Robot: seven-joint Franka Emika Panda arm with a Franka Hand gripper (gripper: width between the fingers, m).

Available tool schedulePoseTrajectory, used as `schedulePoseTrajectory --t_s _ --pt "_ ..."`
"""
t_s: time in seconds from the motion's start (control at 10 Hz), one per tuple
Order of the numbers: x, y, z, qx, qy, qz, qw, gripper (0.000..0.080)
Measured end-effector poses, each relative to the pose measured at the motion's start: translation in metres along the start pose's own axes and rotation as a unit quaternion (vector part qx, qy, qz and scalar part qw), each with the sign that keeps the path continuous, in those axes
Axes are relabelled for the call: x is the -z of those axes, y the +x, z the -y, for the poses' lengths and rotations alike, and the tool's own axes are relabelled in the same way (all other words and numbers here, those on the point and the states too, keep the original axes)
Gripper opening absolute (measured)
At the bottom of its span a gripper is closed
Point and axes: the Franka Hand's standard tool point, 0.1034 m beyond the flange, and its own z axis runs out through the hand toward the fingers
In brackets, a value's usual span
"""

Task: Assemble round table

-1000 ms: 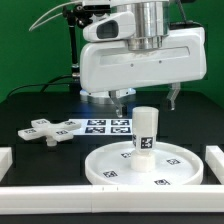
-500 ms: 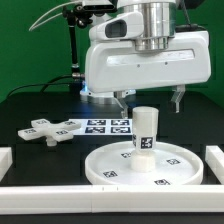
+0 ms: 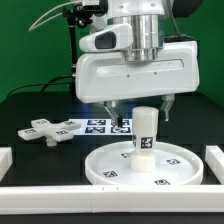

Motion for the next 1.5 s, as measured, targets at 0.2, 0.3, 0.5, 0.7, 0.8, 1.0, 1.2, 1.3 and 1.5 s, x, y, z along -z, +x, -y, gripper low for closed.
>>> schedulePoseTrajectory --t_s 0.2,0.3,0.5,0.7,0.8,1.0,1.2,1.3,1.5 --pt "0.000 0.001 0.003 0.002 0.000 0.000 1.000 0.0414" --pt "0.000 0.001 0.004 0.003 0.001 0.000 1.000 0.0409" --pt "0.000 0.001 0.004 -0.007 0.001 0.000 1.000 0.0409" --pt "0.000 0.001 0.004 -0.009 0.001 0.000 1.000 0.0409" --pt "0.000 0.001 0.005 -0.060 0.004 -0.001 0.998 0.0409" --pt "-0.001 0.002 0.007 -0.169 0.012 -0.002 0.986 0.0409" --pt "-0.002 0.003 0.015 -0.289 0.025 -0.001 0.957 0.0409" --pt "-0.002 0.003 0.018 -0.348 0.030 0.002 0.937 0.0409" --pt "-0.004 0.003 0.024 -0.476 0.041 0.009 0.878 0.0409"
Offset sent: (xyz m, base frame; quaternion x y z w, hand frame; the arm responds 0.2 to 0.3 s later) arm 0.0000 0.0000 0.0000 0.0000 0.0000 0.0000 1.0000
